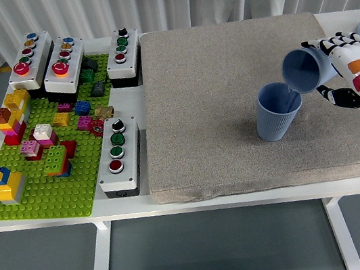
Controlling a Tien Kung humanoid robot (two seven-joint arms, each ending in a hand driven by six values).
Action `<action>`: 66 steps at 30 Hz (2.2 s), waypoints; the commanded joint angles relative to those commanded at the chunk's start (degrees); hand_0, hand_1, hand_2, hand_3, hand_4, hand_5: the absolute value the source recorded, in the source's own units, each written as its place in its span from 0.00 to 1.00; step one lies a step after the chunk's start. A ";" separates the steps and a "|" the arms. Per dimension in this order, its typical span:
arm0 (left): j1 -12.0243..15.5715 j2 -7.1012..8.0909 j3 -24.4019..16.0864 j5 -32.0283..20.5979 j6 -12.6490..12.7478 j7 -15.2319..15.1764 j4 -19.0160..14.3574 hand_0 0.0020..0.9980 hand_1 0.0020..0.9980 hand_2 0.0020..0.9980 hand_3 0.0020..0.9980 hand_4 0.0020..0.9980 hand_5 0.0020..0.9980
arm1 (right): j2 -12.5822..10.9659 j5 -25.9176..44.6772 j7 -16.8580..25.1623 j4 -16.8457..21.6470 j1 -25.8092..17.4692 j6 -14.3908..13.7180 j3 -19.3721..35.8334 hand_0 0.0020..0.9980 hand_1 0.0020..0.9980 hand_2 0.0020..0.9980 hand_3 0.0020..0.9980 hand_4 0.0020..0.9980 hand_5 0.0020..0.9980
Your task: Pick cup pour cup place
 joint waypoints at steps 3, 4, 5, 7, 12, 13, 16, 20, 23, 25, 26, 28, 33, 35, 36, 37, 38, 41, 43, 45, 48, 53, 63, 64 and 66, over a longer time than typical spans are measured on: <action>-0.05 0.01 0.02 -0.02 0.00 0.00 0.00 0.73 0.76 0.82 0.66 0.50 0.92 | -0.13 -0.11 -0.21 0.15 0.09 -0.38 -0.06 0.91 0.78 0.71 0.72 0.65 0.00; -0.06 0.01 0.03 -0.07 0.01 -0.01 0.00 0.73 0.76 0.82 0.66 0.50 0.92 | -0.20 -0.09 -0.26 0.26 0.09 -0.29 0.04 0.91 0.78 0.71 0.72 0.65 0.00; -0.07 0.01 0.02 -0.06 0.01 -0.01 0.00 0.73 0.76 0.82 0.66 0.50 0.92 | -0.26 -0.06 -0.30 0.38 0.10 -0.29 0.06 0.92 0.78 0.71 0.72 0.65 0.00; -0.09 0.01 -0.03 0.00 0.01 0.01 0.00 0.73 0.76 0.82 0.66 0.50 0.92 | -0.33 -0.05 -0.34 0.59 0.19 -0.38 -0.01 0.92 0.78 0.71 0.72 0.65 0.00; -0.10 0.04 -0.04 -0.04 0.02 -0.01 0.00 0.73 0.76 0.82 0.66 0.50 0.92 | -0.49 -0.18 -0.33 0.76 0.50 -0.62 -0.38 0.92 0.78 0.71 0.72 0.64 0.00; -0.12 0.04 -0.04 -0.05 0.02 -0.02 0.00 0.73 0.76 0.82 0.66 0.50 0.92 | -0.53 -0.20 -0.39 0.82 0.52 -0.66 -0.41 0.92 0.78 0.71 0.72 0.64 0.00; -0.18 0.06 -0.06 -0.04 0.03 -0.02 0.00 0.73 0.76 0.82 0.66 0.50 0.92 | -0.61 -0.45 -0.87 1.19 0.56 -0.93 -0.65 0.92 0.78 0.71 0.72 0.64 0.00; -0.21 0.06 -0.26 0.16 0.04 0.02 0.00 0.73 0.76 0.82 0.66 0.50 0.92 | -0.63 -0.50 -0.89 1.36 0.70 -0.70 -1.09 0.92 0.78 0.71 0.71 0.64 0.00; -0.19 0.06 -0.29 0.20 0.05 0.01 0.00 0.73 0.76 0.82 0.66 0.50 0.92 | -0.77 -0.60 -0.85 1.41 0.76 -0.83 -1.35 0.92 0.78 0.71 0.71 0.64 0.00; -0.18 0.07 -0.31 0.24 0.05 0.01 0.00 0.73 0.76 0.82 0.66 0.50 0.92 | -0.83 -0.60 -0.74 1.34 0.80 -0.71 -1.43 0.92 0.78 0.71 0.71 0.64 0.00; -0.18 0.07 -0.32 0.26 0.05 0.01 0.00 0.73 0.76 0.82 0.66 0.50 0.92 | -0.85 -0.58 -0.69 1.31 0.82 -0.64 -1.45 0.92 0.78 0.71 0.71 0.64 0.00; -0.18 0.07 -0.29 0.20 0.06 0.00 0.00 0.73 0.76 0.82 0.66 0.50 0.92 | -0.95 -0.53 -0.45 1.31 0.85 -0.60 -1.51 0.92 0.78 0.71 0.71 0.64 0.00; -0.18 0.09 -0.28 0.27 0.05 0.03 0.00 0.73 0.76 0.82 0.66 0.50 0.92 | -1.04 -0.57 -0.31 1.36 0.93 -0.61 -1.55 0.92 0.78 0.71 0.71 0.64 0.00; -0.14 0.10 -0.29 0.31 0.05 0.05 0.00 0.73 0.76 0.82 0.66 0.50 0.92 | -1.08 -0.70 -0.36 1.43 0.96 -0.66 -1.62 0.92 0.78 0.71 0.71 0.64 0.00; -0.13 0.10 -0.29 0.31 0.05 0.05 0.00 0.73 0.76 0.82 0.66 0.50 0.92 | -1.08 -0.75 -0.38 1.46 0.97 -0.71 -1.65 0.92 0.78 0.71 0.71 0.63 0.00; -0.09 0.10 -0.32 0.35 0.06 0.07 0.00 0.73 0.76 0.82 0.66 0.50 0.92 | -1.07 -0.85 -0.40 1.47 1.01 -0.66 -1.75 0.92 0.78 0.71 0.71 0.63 0.00; -0.07 0.10 -0.33 0.37 0.06 0.08 0.00 0.73 0.76 0.82 0.66 0.50 0.92 | -1.07 -0.88 -0.40 1.47 1.02 -0.65 -1.77 0.92 0.78 0.71 0.71 0.63 0.00; 0.04 0.13 -0.36 0.43 0.06 0.10 0.00 0.73 0.76 0.82 0.66 0.50 0.92 | -1.07 -0.97 -0.40 1.35 1.02 -0.65 -1.95 0.92 0.78 0.71 0.71 0.63 0.00; 0.09 0.15 -0.32 0.40 0.05 0.09 0.00 0.73 0.76 0.82 0.66 0.50 0.92 | -1.09 -0.93 -0.34 1.28 1.01 -0.56 -2.00 0.92 0.78 0.71 0.71 0.63 0.00; 0.04 0.13 -0.25 0.29 0.07 0.05 0.00 0.73 0.76 0.82 0.66 0.50 0.92 | -1.12 -0.96 -0.34 1.30 1.08 -0.55 -2.02 0.92 0.78 0.71 0.71 0.63 0.00; -0.04 0.13 -0.29 0.32 0.07 0.03 0.00 0.73 0.76 0.82 0.66 0.50 0.92 | -1.14 -1.05 -0.33 1.29 1.13 -0.49 -1.92 0.92 0.78 0.71 0.71 0.63 0.00; -0.13 0.11 -0.43 0.46 0.07 0.02 0.00 0.73 0.76 0.82 0.66 0.50 0.92 | -1.25 -1.24 -0.42 1.24 1.23 -0.42 -1.91 0.92 0.78 0.71 0.71 0.63 0.00; -0.13 0.09 -0.50 0.56 0.09 0.03 0.00 0.73 0.76 0.82 0.66 0.50 0.92 | -1.16 -1.46 -0.51 1.11 1.25 -0.44 -2.00 0.92 0.78 0.71 0.71 0.63 0.00; -0.12 0.09 -0.49 0.59 0.08 0.05 0.00 0.73 0.76 0.82 0.66 0.50 0.92 | -1.16 -1.38 -0.48 1.08 1.28 -0.50 -2.05 0.92 0.78 0.71 0.71 0.63 0.00; -0.08 0.10 -0.57 0.72 0.08 0.10 0.00 0.74 0.76 0.82 0.66 0.50 0.92 | -1.21 -1.31 -0.46 1.01 1.25 -0.38 -2.08 0.92 0.78 0.71 0.71 0.62 0.00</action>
